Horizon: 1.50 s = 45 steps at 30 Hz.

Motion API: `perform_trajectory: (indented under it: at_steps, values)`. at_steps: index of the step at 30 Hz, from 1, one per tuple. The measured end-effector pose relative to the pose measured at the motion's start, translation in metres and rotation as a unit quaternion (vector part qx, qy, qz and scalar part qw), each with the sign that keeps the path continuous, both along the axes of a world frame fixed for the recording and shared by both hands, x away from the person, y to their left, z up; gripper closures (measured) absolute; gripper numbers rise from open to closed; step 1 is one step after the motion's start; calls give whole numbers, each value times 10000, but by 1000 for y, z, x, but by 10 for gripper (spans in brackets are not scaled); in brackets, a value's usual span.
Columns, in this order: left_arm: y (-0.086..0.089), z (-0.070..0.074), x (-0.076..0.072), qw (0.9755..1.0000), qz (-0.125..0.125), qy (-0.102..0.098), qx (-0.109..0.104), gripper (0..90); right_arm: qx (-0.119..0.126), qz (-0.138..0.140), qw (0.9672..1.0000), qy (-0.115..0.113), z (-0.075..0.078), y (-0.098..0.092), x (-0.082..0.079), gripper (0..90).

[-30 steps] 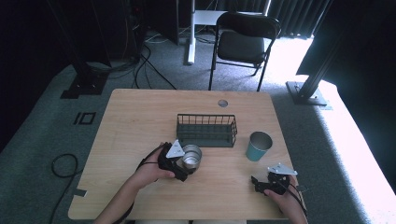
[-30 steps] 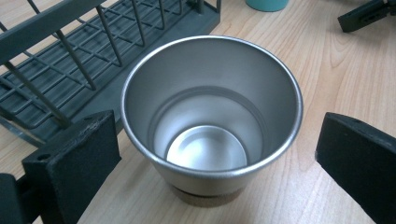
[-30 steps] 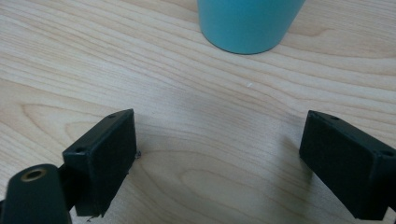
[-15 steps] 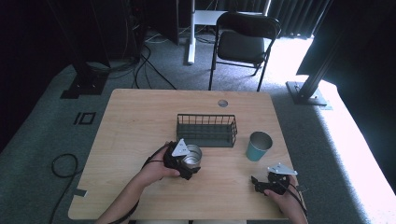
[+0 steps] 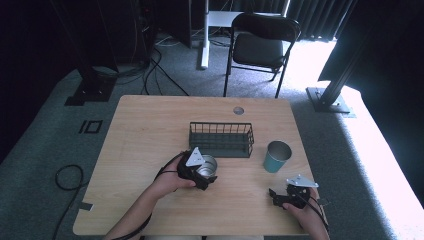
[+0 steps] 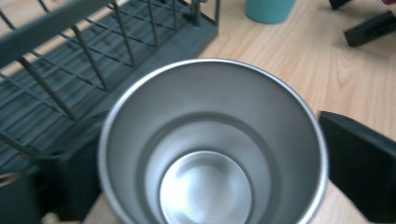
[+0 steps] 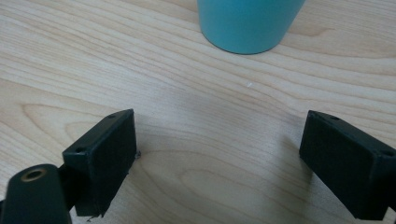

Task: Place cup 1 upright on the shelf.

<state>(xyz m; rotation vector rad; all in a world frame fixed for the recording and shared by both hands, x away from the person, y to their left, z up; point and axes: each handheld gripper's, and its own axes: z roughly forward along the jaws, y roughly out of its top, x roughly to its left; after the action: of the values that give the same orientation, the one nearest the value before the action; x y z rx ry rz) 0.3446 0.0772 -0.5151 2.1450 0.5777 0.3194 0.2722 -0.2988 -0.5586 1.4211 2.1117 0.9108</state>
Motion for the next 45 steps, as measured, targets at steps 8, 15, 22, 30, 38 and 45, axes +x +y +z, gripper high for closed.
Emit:
perform_trajectory:
  at_steps: [8, 15, 22, 30, 38, 45]
  values:
    - [-2, 2, -2, 10000, 54, -42, 71, 137, -1, 0, 10000, 0, 0, 0, 0, 105]
    - [0, 5, -2, 10000, 59, 0, 44, 138, -1, 0, 10000, 0, 0, 0, 0, 105]
    - [0, 13, -3, 9999, 28, -63, -87, 138, -2, 0, 10000, 0, 0, 0, 0, 105]
    - [-3, 23, -5, 9997, 47, -160, -150, 139, 1, -1, 10000, 1, 0, 0, 0, 105]
    - [-9, 37, -7, 9996, -105, -211, -123, 139, 7, -8, 10000, 2, 0, 0, 0, 105]
    - [-12, 51, -8, 9992, -169, -327, -170, 139, 0, -2, 10000, -1, 0, 0, 0, 105]
